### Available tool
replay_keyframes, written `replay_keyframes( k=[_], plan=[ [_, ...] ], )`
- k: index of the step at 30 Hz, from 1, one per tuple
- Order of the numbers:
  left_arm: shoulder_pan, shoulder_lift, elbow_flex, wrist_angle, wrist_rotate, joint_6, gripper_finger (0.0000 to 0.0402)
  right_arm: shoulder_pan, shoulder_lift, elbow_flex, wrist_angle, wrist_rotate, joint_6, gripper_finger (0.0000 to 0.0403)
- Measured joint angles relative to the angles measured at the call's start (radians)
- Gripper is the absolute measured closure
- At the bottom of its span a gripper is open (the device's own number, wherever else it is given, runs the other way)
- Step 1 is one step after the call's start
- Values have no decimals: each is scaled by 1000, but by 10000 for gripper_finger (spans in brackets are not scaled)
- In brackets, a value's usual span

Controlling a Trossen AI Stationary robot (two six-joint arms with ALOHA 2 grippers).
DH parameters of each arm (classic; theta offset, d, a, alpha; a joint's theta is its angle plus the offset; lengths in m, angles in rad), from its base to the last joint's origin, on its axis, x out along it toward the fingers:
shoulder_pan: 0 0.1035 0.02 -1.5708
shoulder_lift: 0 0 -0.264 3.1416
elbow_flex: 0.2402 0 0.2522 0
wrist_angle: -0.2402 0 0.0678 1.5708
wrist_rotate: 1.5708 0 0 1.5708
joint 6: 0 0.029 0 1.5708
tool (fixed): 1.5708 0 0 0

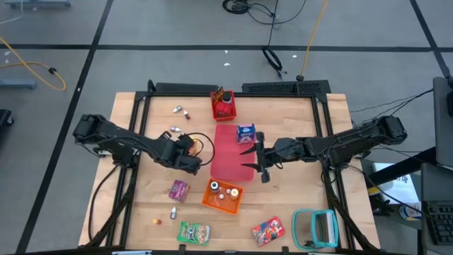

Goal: Pick & Place Kitchen Items
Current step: Put the yellow cereal box into the pink bin

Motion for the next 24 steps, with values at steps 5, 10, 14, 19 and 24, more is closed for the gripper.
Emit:
replay_keyframes(
  k=[5, 10, 14, 19, 24],
  plan=[
    [0, -4, 64, -4, -35, 65, 388, 0, 0, 0, 0, 0, -1, 234],
    [15, -4, 145, 9, -86, 236, 397, 0, 0, 0, 0, 0, -1, 234],
    [58, -4, 188, 22, -91, 355, 388, 0, 0, 0, 0, 0, 4, 234],
    [117, -4, 214, 95, -92, 504, 395, 0, 0, 0, 0, 0, 5, 234],
    [162, -4, 214, 237, -45, 717, 391, 0, 0, 0, 0, 0, 5, 234]
  ],
)
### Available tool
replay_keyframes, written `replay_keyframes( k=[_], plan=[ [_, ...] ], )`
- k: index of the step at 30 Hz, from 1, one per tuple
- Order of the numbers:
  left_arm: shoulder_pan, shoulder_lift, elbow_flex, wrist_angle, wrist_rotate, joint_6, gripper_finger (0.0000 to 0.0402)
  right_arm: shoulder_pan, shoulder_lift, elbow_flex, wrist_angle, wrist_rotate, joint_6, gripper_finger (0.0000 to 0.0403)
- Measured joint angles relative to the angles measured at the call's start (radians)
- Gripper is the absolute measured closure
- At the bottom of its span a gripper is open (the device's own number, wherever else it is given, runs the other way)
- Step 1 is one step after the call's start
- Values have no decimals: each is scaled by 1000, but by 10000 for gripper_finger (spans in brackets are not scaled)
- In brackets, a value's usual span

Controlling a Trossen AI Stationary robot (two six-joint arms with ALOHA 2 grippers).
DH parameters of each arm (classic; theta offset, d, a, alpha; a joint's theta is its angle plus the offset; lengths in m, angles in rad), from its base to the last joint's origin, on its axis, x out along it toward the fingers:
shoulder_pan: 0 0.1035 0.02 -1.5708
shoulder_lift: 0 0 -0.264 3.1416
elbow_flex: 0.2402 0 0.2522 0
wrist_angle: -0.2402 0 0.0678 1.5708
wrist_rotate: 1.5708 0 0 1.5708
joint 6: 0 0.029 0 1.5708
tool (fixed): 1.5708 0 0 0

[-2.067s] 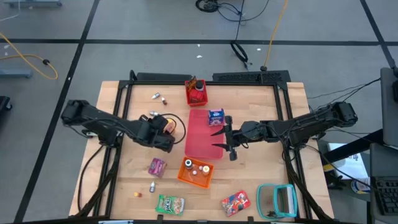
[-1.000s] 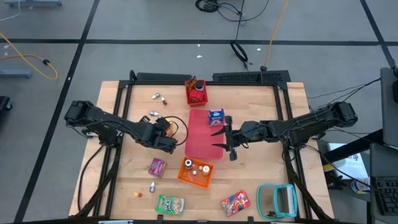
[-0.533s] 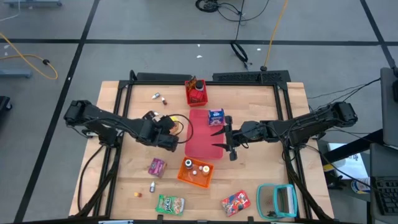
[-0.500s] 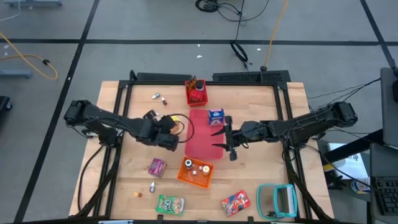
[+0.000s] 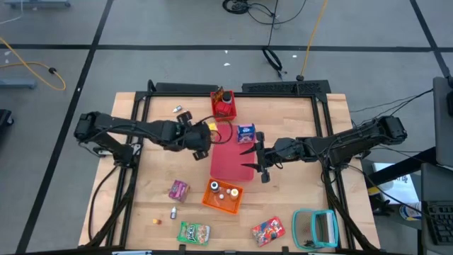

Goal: Pick & Place Kitchen Items
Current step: Put the yellow cereal box into the pink bin

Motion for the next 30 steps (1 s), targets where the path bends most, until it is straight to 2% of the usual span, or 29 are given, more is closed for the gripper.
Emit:
replay_keyframes(
  k=[18, 30],
  plan=[
    [135, 0, -5, 374, 274, 475, 394, -1, 1, -80, 160, 4, -8, 234],
    [204, 1, -101, 492, 327, 573, 390, -1, 1, -80, 167, 4, -8, 234]
  ],
)
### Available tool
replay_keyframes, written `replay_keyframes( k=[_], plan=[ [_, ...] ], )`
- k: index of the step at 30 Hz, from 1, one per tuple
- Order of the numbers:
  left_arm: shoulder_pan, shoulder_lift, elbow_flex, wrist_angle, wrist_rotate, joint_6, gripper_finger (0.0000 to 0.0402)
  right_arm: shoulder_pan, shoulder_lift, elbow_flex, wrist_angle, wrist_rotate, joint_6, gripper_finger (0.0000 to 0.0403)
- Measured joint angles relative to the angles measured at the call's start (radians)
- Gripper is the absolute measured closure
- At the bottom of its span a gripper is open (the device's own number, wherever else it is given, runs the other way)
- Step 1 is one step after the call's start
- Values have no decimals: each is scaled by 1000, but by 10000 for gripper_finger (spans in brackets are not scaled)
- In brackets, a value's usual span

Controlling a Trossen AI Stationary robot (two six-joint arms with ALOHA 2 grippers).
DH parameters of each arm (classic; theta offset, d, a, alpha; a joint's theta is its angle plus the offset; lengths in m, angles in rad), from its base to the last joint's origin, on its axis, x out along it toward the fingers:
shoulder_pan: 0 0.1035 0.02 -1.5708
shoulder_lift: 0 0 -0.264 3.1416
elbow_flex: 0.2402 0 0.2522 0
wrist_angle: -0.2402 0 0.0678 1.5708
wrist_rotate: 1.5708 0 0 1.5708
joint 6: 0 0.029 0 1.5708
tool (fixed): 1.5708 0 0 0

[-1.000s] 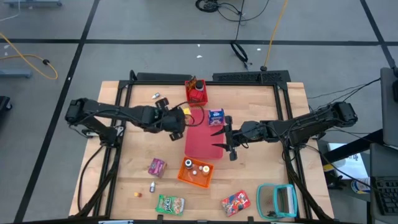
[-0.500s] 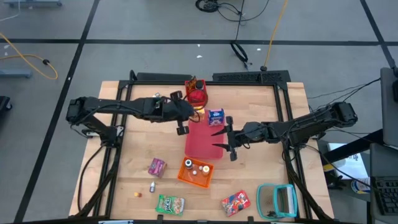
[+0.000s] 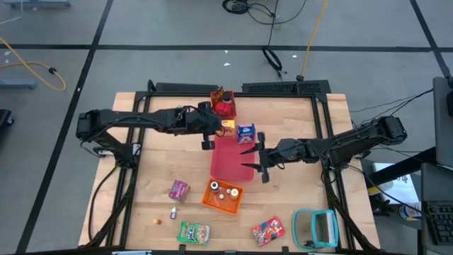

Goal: Pick & Place Kitchen Items
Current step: Put the yellow cereal box into the pink bin

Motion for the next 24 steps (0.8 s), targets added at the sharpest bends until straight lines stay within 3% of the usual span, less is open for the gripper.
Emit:
replay_keyframes(
  k=[6, 14, 24],
  plan=[
    [39, 1, -52, 42, 5, 11, 398, 0, 0, 0, 19, 0, -3, 234],
    [79, 56, -71, 139, 97, 45, 384, 0, 0, 0, 35, 0, -7, 234],
    [90, 93, -72, 161, 77, 43, 379, -12, 0, -1, 6, 0, -3, 234]
  ],
)
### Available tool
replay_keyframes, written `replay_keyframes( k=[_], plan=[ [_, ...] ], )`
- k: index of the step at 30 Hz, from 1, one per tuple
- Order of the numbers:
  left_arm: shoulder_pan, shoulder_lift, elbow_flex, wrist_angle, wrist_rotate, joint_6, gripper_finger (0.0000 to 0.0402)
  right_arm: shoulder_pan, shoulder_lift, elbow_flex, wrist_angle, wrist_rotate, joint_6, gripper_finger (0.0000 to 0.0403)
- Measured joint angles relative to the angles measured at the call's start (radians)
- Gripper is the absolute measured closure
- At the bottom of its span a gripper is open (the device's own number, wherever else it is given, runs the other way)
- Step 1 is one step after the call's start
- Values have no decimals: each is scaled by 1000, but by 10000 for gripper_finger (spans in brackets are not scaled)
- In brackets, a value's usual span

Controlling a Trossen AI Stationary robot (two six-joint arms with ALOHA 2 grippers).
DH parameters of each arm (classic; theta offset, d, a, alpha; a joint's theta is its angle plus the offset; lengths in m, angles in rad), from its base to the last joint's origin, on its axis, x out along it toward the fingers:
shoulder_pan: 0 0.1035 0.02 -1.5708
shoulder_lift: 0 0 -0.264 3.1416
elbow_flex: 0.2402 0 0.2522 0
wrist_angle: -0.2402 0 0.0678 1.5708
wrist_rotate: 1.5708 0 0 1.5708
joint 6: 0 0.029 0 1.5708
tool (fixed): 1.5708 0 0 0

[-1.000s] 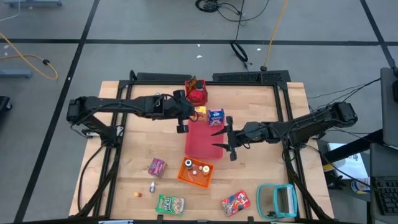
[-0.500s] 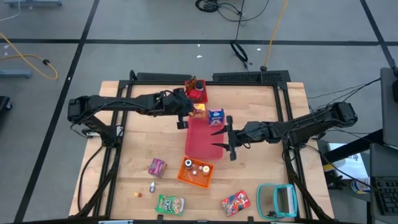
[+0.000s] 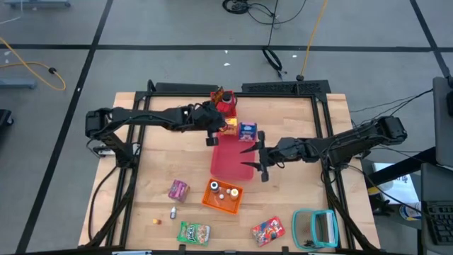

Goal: Pick & Place Kitchen Items
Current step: Put the yellow cereal box into the pink bin

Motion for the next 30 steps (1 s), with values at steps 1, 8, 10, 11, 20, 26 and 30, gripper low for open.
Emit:
replay_keyframes(
  k=[1, 8, 10, 11, 20, 26, 30],
  plan=[
    [0, 0, 0, -4, -1, 0, 375, -1, 0, 0, 1, 0, 0, 234],
    [1, 1, -1, 5, -1, 0, 320, -7, 0, 0, 1, -2, 0, 234],
    [2, 1, -1, 5, -1, 0, 303, -7, 0, 0, 1, -3, 1, 234],
    [2, 1, -1, 6, -2, 0, 296, -7, 0, 0, 1, -3, 1, 234],
    [2, 1, -1, 5, -11, -24, 264, -7, 0, 0, 1, -4, 3, 234],
    [2, 0, 0, 1, -107, -68, 242, -7, 0, 0, 1, -4, 3, 234],
    [-1, 0, 14, -8, -105, -95, 226, -7, 0, 0, 1, -4, 3, 234]
  ],
)
